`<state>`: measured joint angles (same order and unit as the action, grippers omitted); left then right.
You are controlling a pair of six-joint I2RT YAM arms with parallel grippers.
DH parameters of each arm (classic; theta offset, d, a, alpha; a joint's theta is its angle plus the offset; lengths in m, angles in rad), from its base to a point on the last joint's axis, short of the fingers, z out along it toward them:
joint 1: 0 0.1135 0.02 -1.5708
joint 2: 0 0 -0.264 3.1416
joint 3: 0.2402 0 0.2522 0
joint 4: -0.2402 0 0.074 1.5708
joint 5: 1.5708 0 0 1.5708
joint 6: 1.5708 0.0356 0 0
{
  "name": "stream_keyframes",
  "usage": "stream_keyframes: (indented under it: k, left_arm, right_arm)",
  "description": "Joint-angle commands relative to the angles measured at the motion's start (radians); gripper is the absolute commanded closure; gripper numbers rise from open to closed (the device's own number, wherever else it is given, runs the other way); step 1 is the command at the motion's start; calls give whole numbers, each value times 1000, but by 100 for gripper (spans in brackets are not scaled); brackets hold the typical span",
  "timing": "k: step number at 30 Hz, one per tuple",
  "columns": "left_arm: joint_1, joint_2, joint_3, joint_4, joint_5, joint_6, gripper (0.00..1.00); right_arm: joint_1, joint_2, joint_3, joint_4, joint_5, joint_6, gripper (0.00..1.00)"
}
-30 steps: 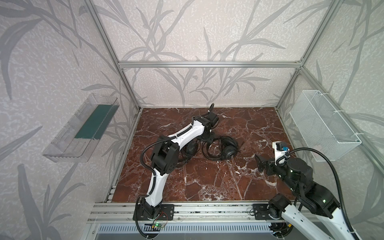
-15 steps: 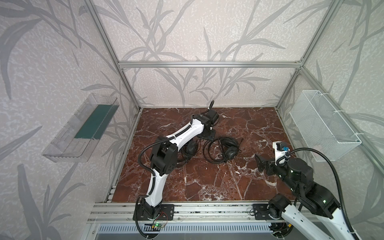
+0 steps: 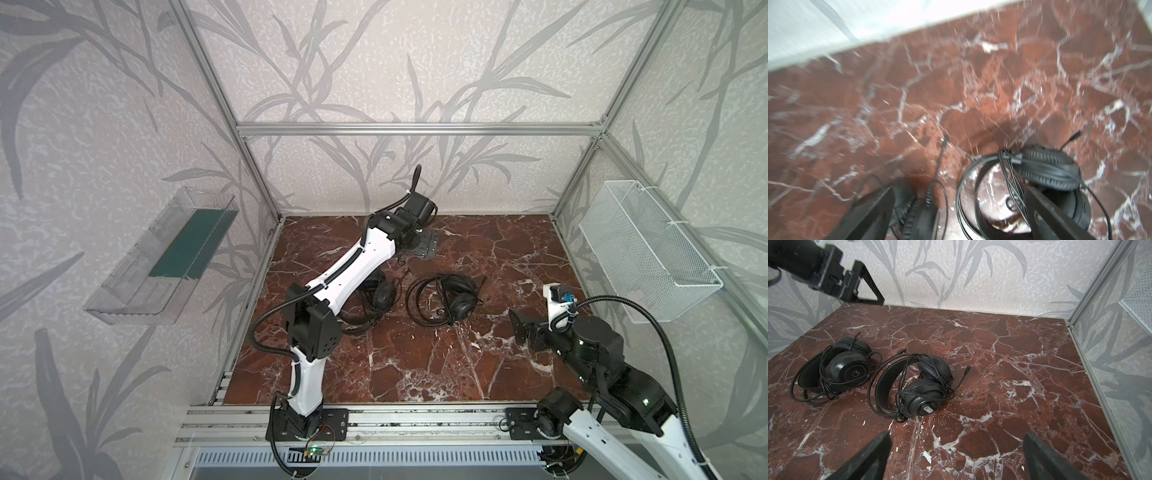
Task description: Wrap the headphones
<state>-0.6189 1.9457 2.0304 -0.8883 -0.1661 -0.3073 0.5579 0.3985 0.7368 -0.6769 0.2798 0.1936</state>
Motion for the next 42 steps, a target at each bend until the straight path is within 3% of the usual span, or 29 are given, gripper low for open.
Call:
stream_keyframes:
  k: [1,4,8,13,19,22,25,27,30,33,38,42]
  left_arm:
    - [23,-81,11,68,-129,-11,1]
    - [30,-161,-102,136,-238,-22,1]
    - [68,-336,-424,322,-429,-12,1]
    - [244,-608,-874,544,-352,-119,1]
    - [415,-800,-1293,839,-441,-110,1]
    - [460,-812,-1346,854,-495,-118,1]
    - [477,-835,-1452,1054,-522,-13,1]
    - [502,-808,-1498,1165,-504,70,1]
    - [523,-762,-1510,1236,-450,86,1]
    - [529,-711,-1571,1429,-381,186,1]
    - [578,-624,-1593,1480,-319,182,1]
    - [618,-527,-1661,1677,-308,142,1]
  right_arm:
    - [-2,-5,-7,23,14,-13,1]
    - [-2,-10,-11,23,24,-16,1]
    - [-2,-13,-17,24,24,-16,1]
    - [-2,-17,-24,37,27,-16,1]
    - [-2,-25,-34,50,33,-15,1]
    - [-2,-32,-35,49,30,-14,1]
    - [-2,-54,-39,45,30,-11,1]
    - [-2,-61,-42,50,30,-12,1]
    - [-3,-62,-42,47,31,-14,1]
    - [-3,-64,-45,47,29,-13,1]
    - [-3,-61,-46,52,31,-17,1]
    - [-2,-60,-47,53,39,-19,1]
